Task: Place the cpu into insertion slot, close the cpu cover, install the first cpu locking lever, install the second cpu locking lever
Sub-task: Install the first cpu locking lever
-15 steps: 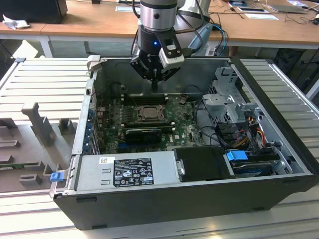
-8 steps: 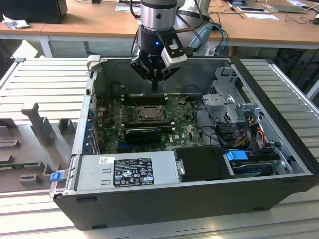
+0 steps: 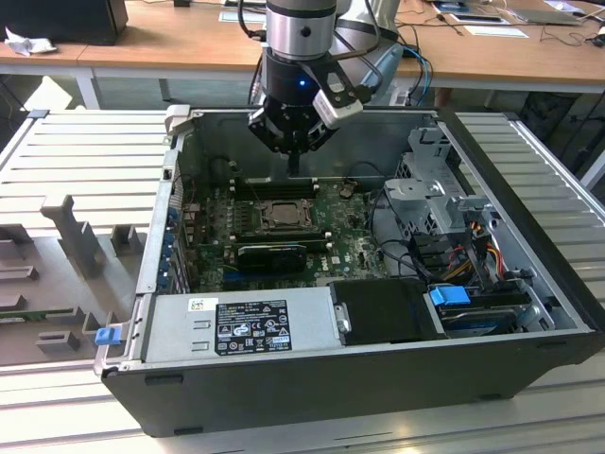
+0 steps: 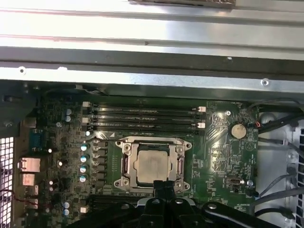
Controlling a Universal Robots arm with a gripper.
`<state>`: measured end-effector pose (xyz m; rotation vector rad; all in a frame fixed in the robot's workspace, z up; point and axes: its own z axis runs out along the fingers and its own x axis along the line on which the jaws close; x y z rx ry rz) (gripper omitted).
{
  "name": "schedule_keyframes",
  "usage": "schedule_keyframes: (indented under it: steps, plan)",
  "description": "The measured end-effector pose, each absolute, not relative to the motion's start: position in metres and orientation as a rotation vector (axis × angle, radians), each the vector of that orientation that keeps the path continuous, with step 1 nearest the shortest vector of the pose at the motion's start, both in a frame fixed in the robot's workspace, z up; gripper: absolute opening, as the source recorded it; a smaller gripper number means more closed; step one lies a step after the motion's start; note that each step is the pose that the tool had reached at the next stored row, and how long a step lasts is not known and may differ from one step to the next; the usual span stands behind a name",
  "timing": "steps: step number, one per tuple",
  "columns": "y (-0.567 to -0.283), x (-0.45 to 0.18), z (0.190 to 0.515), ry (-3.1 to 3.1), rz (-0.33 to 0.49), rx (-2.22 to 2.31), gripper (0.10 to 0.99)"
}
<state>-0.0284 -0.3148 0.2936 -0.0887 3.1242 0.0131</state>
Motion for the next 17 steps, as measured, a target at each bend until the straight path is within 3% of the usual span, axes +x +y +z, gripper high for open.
schedule_keyframes:
  steps: [17]
  plan:
    - [-0.315, -0.062, 0.284, 3.123, 0.030, -0.116, 0.106]
